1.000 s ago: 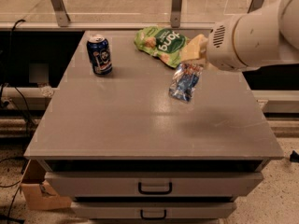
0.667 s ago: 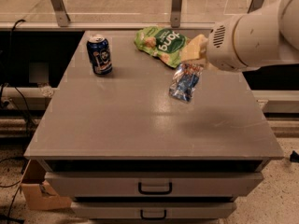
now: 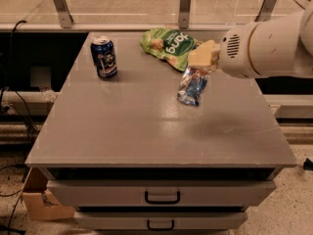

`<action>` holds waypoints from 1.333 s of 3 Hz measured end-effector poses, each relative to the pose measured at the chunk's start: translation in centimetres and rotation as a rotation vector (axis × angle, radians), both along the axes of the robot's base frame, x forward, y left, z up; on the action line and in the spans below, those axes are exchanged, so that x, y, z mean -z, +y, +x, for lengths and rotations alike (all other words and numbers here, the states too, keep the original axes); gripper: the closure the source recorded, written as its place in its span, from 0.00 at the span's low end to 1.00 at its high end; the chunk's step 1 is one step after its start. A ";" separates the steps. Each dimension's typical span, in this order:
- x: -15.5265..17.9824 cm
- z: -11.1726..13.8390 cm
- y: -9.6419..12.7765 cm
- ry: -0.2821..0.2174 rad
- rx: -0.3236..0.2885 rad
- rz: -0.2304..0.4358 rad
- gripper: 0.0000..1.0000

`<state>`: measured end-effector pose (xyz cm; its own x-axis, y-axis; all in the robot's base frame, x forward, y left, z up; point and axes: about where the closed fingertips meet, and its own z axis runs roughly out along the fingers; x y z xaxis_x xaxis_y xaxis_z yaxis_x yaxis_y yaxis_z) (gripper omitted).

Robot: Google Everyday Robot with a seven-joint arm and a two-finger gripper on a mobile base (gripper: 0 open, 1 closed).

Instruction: Place redbull can upright

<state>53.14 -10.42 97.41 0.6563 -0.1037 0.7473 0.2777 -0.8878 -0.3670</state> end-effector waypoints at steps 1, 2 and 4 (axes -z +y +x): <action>1.6 0.2 -0.6 -0.042 -0.013 0.040 1.00; 2.6 -0.1 0.8 -0.147 -0.040 0.001 1.00; 2.5 0.1 1.0 -0.202 -0.075 -0.060 1.00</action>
Offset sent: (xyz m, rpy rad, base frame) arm -0.0184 0.0191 -0.0485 -0.5025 -0.5545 0.3495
